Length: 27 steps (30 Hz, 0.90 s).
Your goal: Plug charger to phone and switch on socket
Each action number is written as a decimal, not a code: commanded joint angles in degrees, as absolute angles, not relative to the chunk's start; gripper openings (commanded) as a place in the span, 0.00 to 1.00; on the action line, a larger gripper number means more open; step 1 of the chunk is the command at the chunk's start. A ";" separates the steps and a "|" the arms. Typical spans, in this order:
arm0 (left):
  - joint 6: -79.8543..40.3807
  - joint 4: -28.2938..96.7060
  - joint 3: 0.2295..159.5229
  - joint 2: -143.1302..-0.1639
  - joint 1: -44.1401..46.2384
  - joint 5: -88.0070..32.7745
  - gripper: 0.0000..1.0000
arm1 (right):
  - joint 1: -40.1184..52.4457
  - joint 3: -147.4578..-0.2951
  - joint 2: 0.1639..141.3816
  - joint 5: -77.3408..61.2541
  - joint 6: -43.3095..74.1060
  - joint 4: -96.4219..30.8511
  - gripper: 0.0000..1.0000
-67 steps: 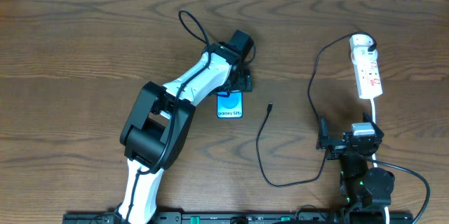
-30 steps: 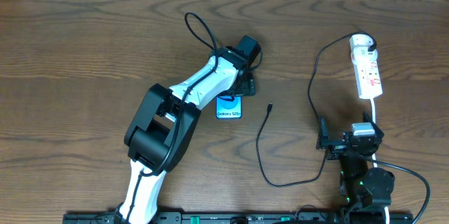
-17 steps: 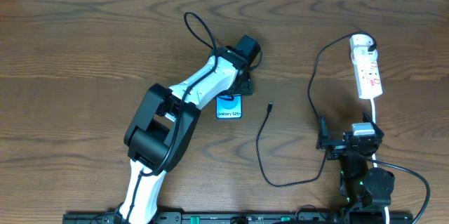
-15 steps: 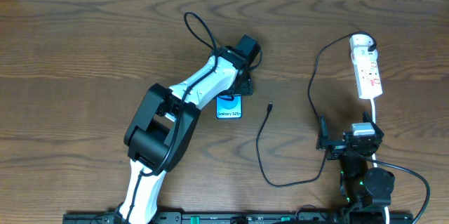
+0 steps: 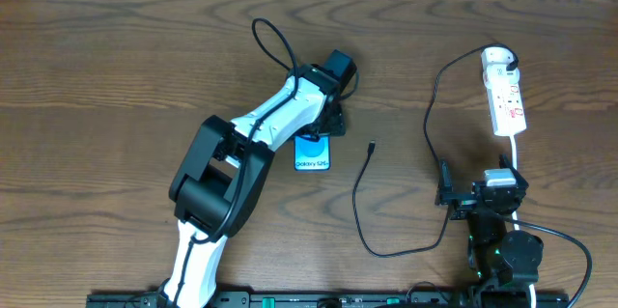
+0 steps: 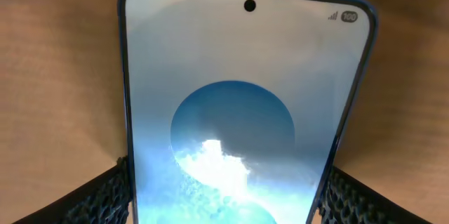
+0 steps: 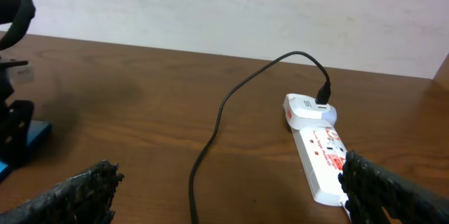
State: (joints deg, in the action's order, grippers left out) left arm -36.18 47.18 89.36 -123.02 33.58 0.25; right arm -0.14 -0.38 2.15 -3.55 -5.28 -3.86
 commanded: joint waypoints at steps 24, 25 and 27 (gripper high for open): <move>-35.92 45.21 86.30 -118.96 33.56 3.46 1.00 | 0.43 -0.36 2.04 -3.36 -5.87 -4.12 0.99; -35.92 44.64 86.30 -119.77 33.56 3.46 1.00 | 0.43 -0.36 2.04 -3.33 -5.87 -4.12 0.99; -35.92 43.81 86.30 -121.49 33.56 3.46 1.00 | 0.43 -0.36 2.04 -3.33 -5.87 -4.12 0.99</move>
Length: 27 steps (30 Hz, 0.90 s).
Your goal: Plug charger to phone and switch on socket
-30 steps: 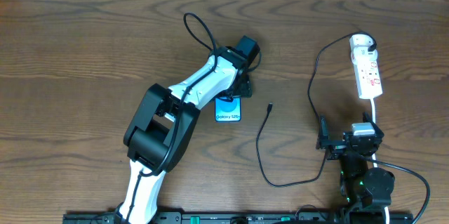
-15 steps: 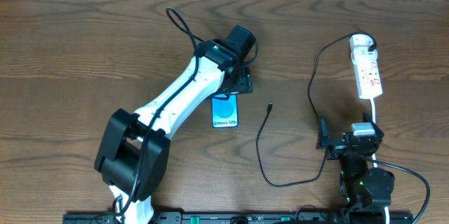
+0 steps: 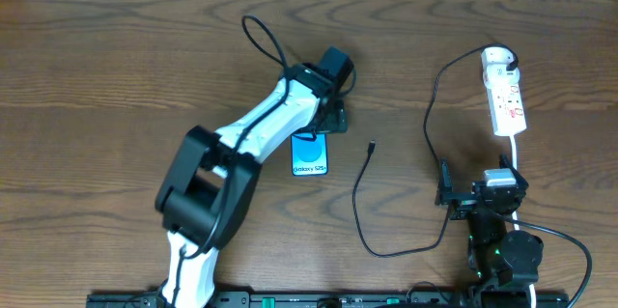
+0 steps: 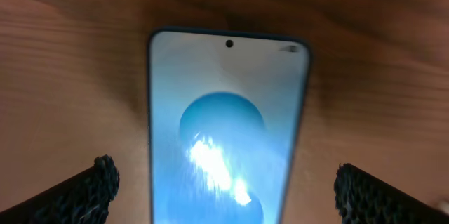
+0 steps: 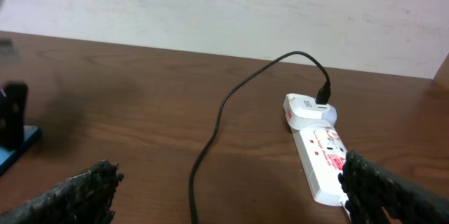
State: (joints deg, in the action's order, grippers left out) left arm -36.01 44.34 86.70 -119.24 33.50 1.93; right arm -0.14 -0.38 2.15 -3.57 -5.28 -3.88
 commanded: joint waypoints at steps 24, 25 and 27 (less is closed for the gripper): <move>-35.90 44.21 86.30 -125.23 33.56 2.57 0.86 | 0.43 -0.36 2.04 -3.33 -5.87 -4.12 0.99; -35.90 44.21 86.30 -125.23 33.56 2.46 0.86 | 0.43 -0.36 2.04 -3.33 -5.87 -4.12 0.99; -35.86 44.29 86.30 -125.16 33.56 2.17 0.85 | 0.43 -0.36 2.04 -3.33 -5.87 -4.12 0.99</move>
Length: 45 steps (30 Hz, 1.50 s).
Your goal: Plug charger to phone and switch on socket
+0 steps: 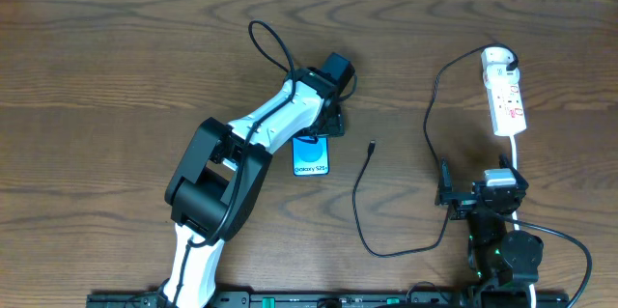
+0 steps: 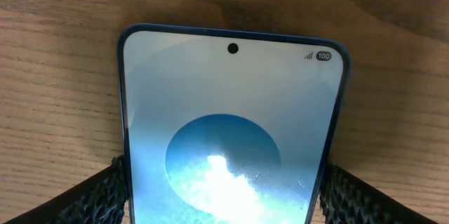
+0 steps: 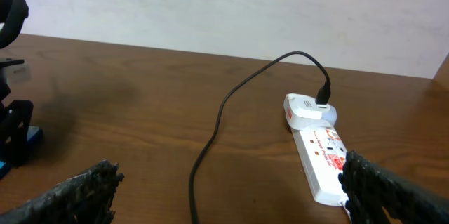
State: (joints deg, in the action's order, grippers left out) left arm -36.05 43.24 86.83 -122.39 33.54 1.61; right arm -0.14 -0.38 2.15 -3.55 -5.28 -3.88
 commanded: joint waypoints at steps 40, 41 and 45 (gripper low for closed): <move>-35.64 50.09 87.72 -108.25 33.50 -3.05 0.77 | 0.43 -0.36 2.04 -3.33 -5.87 -4.12 0.99; -35.66 50.09 87.44 -108.47 33.52 -1.72 0.77 | 0.43 -0.36 2.04 -3.33 -5.87 -4.12 0.99; -35.66 49.65 86.41 -110.32 33.52 2.42 0.77 | 0.43 -0.36 2.04 -3.33 -5.87 -4.12 0.99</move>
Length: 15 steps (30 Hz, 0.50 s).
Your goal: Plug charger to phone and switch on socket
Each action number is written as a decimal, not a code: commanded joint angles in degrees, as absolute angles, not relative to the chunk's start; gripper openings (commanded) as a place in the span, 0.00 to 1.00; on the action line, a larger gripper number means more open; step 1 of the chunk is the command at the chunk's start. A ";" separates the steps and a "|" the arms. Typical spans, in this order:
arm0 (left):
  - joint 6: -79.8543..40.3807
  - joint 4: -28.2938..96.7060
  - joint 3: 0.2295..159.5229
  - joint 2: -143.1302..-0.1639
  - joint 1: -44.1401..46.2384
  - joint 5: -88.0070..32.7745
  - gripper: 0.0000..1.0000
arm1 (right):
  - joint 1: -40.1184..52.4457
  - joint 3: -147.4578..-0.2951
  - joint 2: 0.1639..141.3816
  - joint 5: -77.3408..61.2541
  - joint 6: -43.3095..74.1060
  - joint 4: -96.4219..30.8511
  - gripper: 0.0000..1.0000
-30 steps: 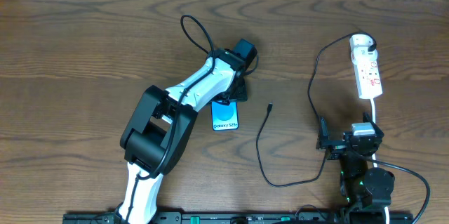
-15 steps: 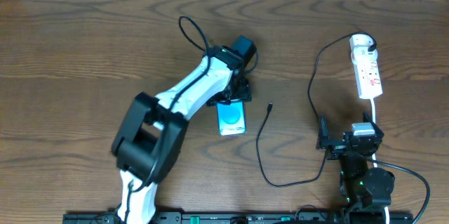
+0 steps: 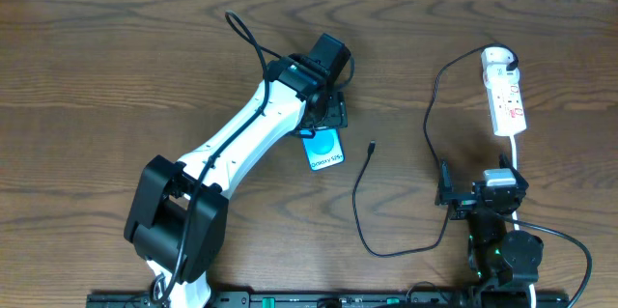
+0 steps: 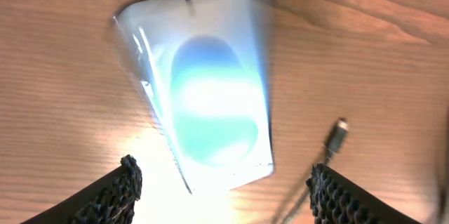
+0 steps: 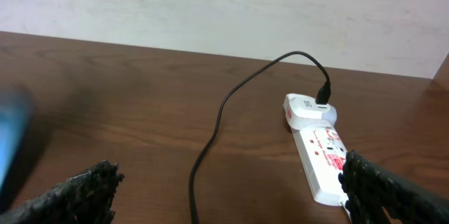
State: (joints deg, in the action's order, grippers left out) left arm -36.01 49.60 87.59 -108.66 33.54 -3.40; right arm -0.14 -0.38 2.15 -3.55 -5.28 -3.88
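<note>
The phone (image 3: 326,150), blue-edged with a lit screen, lies tilted on the table, its lower end turned toward the black cable's loose plug (image 3: 371,147). In the left wrist view the phone (image 4: 203,76) is blurred, and the plug (image 4: 337,134) lies just to its right. My left gripper (image 4: 223,194) hangs open over the phone's lower end, fingers wider than the phone and not touching it. The cable (image 3: 359,207) loops round to the white charger (image 3: 495,57) plugged into the white power strip (image 3: 507,100). My right gripper (image 5: 228,203) stands open, empty, short of the strip (image 5: 324,168).
The left arm (image 3: 241,144) stretches diagonally from the front left edge to the phone. The cable's loop (image 5: 223,112) lies between phone and power strip. A pale wall rises behind the table's far edge (image 5: 175,50).
The left gripper's fingers were against the phone's sides; now they stand wide apart. The phone has turned, its lower end swung right toward the plug. The right arm has not moved.
The left fingers first pressed the sides of the straight-lying phone. Then they stood wide apart with the phone farther off. Then they were at its sides again, and now they are open over a turned phone. Cable, strip and right arm stayed put.
</note>
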 commanded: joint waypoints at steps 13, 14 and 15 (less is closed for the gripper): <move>-44.45 44.71 86.35 -119.17 33.54 3.77 0.98 | 0.43 -0.36 2.04 -3.33 -5.87 -4.12 0.99; -46.68 44.18 86.35 -119.39 33.54 3.81 0.99 | 0.43 -0.36 2.04 -3.33 -5.87 -4.12 0.99; -48.31 43.68 86.35 -119.50 33.56 3.88 1.00 | 0.43 -0.36 2.04 -3.36 -5.85 -4.12 0.99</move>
State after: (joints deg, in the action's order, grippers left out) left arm -40.84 44.38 86.70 -118.96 33.54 2.15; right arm -0.14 -0.40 2.15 -3.57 -5.28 -3.88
